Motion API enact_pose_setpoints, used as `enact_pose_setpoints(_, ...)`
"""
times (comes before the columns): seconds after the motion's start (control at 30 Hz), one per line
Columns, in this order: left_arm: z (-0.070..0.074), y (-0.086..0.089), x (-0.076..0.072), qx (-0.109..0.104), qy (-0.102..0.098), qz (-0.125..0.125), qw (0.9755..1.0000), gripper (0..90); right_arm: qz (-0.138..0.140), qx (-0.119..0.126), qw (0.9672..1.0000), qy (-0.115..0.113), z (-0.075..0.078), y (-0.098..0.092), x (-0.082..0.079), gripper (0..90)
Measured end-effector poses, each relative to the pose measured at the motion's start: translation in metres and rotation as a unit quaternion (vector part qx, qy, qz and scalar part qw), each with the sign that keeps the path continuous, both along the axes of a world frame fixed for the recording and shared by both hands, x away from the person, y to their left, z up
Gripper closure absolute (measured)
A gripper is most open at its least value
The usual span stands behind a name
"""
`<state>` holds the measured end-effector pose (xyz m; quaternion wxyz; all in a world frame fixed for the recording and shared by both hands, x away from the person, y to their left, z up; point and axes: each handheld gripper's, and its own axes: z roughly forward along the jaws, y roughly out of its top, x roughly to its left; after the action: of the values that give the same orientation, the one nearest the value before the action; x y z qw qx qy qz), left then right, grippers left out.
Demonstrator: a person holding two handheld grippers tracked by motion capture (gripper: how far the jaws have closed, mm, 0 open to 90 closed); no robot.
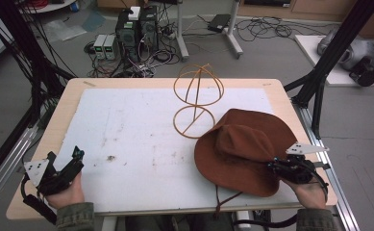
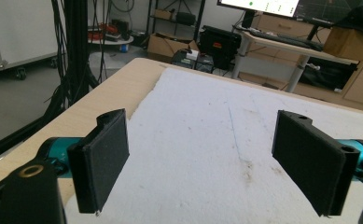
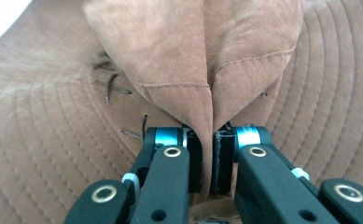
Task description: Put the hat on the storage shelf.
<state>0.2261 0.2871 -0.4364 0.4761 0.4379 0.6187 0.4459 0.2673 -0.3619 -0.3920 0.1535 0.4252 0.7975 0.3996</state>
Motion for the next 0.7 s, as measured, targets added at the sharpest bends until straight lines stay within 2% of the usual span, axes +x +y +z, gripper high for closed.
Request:
enact_pose_setpoints(0.13, 0.0, 0.001, 0.0, -0.005, -0.002, 0.001, 1.0, 18.8, -0.021, 0.026, 0.9989, -0.031, 0.009, -0.007, -0.007, 87.9)
enact_pose_setpoints(0.23, -0.001, 0.001, 0.0, -0.007, 0.001, 0.001, 1.0, 18.9, -0.035, 0.054, 0.9961, -0.059, 0.016, -0.012, -0.012, 87.9)
enact_pose_setpoints(0.37, -0.002, 0.002, 0.001, -0.01, 0.003, 0.0, 0.9999, 19.0, -0.034, 0.092, 0.9905, -0.097, 0.025, -0.017, -0.018, 87.8)
enact_pose_setpoints(0.4, -0.002, 0.002, 0.001, -0.011, 0.002, 0.0, 0.9999, 19.0, -0.032, 0.103, 0.9891, -0.1, 0.028, -0.017, -0.02, 87.8)
enact_pose_setpoints(0.6, -0.003, 0.003, 0.001, -0.018, 0.003, 0.001, 0.9998, 19.0, -0.019, 0.128, 0.9823, -0.135, 0.045, -0.015, -0.028, 87.7)
enact_pose_setpoints(0.7, -0.003, 0.002, 0.001, -0.016, 0.002, 0.0, 0.9999, 19.0, -0.025, 0.142, 0.976, -0.163, 0.053, -0.011, -0.032, 87.7)
